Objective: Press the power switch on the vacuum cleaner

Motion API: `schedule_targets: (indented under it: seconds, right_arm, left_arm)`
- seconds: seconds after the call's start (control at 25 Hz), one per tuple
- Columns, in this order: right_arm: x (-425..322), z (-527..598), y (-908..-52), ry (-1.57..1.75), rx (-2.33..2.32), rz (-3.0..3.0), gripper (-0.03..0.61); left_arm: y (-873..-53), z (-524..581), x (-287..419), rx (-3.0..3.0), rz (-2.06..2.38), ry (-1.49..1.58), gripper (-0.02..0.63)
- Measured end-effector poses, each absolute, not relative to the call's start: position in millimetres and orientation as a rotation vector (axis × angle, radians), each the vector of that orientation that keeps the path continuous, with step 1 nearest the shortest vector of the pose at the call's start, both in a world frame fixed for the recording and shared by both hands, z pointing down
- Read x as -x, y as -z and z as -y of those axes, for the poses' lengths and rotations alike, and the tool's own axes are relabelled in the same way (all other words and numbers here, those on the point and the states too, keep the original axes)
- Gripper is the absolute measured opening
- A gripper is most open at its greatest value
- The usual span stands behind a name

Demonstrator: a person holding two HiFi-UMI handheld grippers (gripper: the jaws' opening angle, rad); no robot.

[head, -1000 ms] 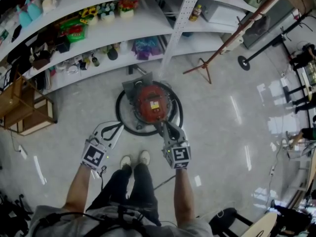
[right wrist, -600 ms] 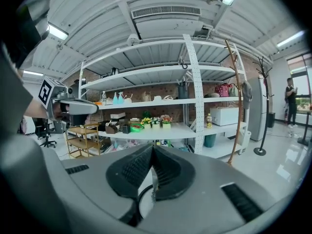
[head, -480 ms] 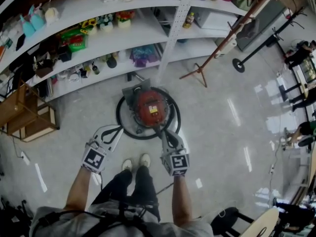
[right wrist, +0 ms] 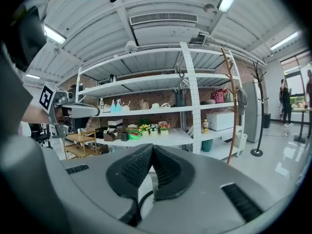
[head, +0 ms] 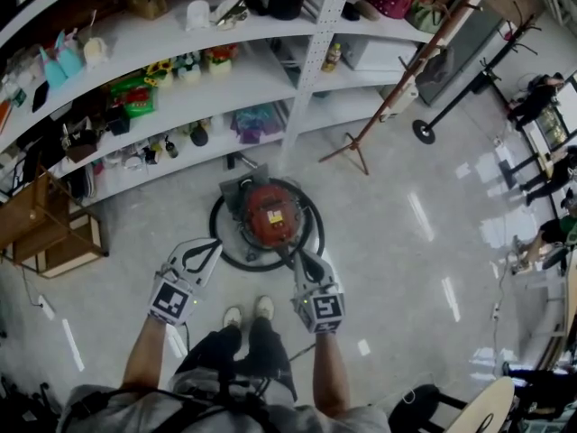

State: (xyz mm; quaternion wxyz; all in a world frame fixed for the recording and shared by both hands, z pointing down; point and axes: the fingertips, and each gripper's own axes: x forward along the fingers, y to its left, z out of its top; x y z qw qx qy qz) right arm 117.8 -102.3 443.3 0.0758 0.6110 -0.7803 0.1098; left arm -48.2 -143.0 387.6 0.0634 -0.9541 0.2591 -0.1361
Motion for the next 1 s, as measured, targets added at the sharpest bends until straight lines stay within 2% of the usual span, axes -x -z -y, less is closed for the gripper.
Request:
schedule_targets:
  seconds: [0.48,1.0]
  right_arm:
    - [-107.3,93.0,-403.3,-0.218,-1.824,2.360,0.011]
    - [-141.9,80.2,-369.8,-0.171,-1.950,2.327,0.010]
  left_arm:
    - [-357.6,148.2,63.9,2.859,-0.842,0.310,0.006]
    - [-327.5,164.8,68.0,2.817,-0.879,0.232,0.006]
